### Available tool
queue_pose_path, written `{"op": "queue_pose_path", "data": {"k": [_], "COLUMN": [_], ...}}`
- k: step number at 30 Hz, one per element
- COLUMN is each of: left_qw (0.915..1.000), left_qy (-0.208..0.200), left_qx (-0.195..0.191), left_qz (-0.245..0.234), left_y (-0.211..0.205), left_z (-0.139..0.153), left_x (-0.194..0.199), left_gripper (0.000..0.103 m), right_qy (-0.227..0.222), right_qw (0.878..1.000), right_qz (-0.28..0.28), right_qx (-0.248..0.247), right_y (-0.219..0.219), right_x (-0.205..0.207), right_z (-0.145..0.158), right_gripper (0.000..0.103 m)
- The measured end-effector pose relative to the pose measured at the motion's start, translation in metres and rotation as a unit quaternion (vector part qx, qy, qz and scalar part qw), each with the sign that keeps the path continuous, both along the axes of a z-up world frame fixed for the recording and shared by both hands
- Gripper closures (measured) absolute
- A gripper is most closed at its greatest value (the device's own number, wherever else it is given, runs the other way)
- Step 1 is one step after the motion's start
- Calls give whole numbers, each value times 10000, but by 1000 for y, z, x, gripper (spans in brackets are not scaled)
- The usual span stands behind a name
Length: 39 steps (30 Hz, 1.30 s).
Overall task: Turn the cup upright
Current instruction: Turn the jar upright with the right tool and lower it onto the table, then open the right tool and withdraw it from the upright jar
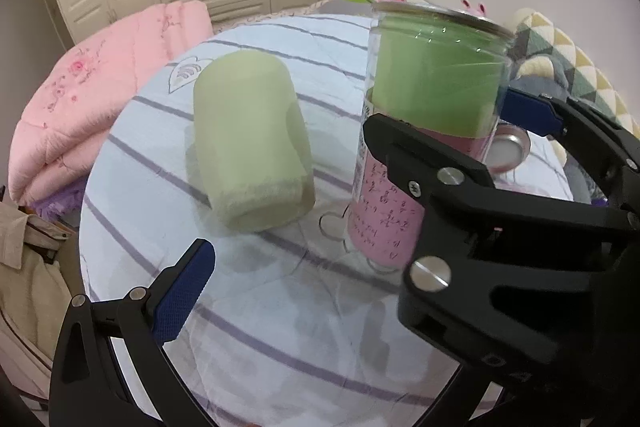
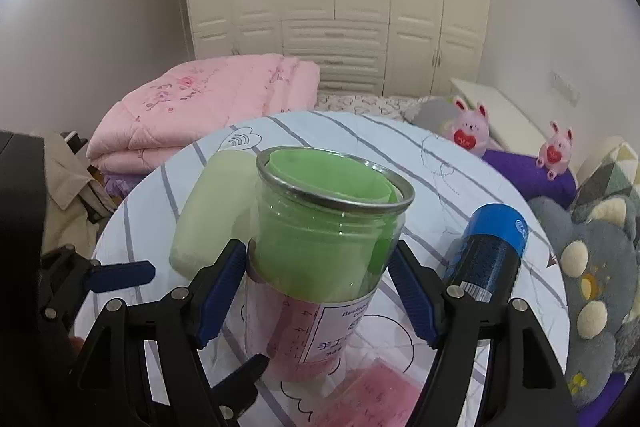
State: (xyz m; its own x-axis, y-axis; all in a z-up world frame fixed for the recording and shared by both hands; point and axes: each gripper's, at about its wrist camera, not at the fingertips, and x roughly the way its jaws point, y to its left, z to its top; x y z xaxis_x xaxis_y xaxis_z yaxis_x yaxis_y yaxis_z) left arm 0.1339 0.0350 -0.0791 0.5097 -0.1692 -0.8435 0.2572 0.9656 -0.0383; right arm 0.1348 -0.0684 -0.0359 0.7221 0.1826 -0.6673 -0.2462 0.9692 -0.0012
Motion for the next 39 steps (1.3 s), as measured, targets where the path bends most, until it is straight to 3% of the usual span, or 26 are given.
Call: {"op": "queue_pose_path", "data": {"k": [4,6,13,18,30,39], "left_qw": [10000,10000,9994,9988,9951,9911], "left_qy": [8,-10,-251,-395,-950,-1259], "left_qx": [-14,-33,-203,-291,31,198], "left_qz": [59,70,97,95,262,384], "left_y": [6,9,16,17,1,-22], "left_z": [-3,-2,4,10,33,40], "left_x": [-5,-7,-23,-36,-68,-79], "left_gripper": [1,1,1,1,1,1], "right_qy": [-16,-34,2,-239,-632,-772], "right_qw": [9999,9999,9995,9987,9936,9893], "right_qz": [71,71,140,258,125,87], "right_qx": [106,153,284,381,924,1234], "right_y": [2,3,-2,-6,-52,-92], "right_x": [-7,-12,-28,-44,-82,-95], "right_z": [-2,-2,-2,7,18,10], "right_gripper": [28,21,20,20,18,18]}}
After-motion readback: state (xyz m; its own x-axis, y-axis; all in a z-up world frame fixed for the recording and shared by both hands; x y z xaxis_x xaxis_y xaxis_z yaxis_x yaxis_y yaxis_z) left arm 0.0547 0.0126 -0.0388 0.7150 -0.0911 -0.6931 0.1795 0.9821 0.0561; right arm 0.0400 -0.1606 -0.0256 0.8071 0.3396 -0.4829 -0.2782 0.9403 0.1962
